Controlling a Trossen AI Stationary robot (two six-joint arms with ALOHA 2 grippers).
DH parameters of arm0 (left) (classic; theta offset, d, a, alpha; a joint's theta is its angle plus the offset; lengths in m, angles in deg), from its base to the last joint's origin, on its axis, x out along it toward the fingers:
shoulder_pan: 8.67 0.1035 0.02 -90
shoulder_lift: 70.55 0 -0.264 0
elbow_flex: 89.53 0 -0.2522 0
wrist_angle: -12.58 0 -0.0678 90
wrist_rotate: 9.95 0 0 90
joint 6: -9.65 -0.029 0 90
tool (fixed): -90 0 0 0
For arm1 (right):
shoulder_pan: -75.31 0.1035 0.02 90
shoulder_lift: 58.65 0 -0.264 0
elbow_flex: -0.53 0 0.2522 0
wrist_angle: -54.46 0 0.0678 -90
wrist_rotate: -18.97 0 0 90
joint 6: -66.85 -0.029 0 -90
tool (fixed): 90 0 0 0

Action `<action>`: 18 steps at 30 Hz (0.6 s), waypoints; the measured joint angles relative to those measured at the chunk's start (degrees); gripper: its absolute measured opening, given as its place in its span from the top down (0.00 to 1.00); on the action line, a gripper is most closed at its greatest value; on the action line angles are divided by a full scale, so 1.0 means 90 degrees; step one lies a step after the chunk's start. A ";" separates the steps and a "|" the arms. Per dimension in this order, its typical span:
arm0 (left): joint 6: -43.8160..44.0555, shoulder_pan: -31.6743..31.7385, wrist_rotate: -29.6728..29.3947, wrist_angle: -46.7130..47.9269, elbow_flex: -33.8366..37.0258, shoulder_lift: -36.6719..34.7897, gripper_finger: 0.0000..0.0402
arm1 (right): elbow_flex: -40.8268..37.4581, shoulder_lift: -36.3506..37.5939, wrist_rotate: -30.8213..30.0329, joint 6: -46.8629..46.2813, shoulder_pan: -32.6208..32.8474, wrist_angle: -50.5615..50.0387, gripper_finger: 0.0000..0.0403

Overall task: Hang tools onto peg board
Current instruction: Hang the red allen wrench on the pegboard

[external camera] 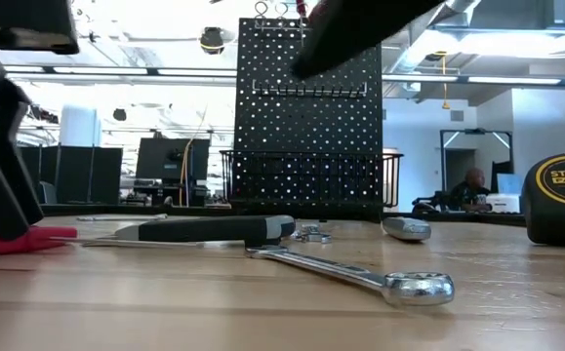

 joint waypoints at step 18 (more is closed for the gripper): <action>-0.1496 -0.0150 -0.0299 0.0072 -0.0694 -0.0175 0.66 | -0.0007 -0.0058 -0.0584 -0.1063 0.0526 -0.1144 0.34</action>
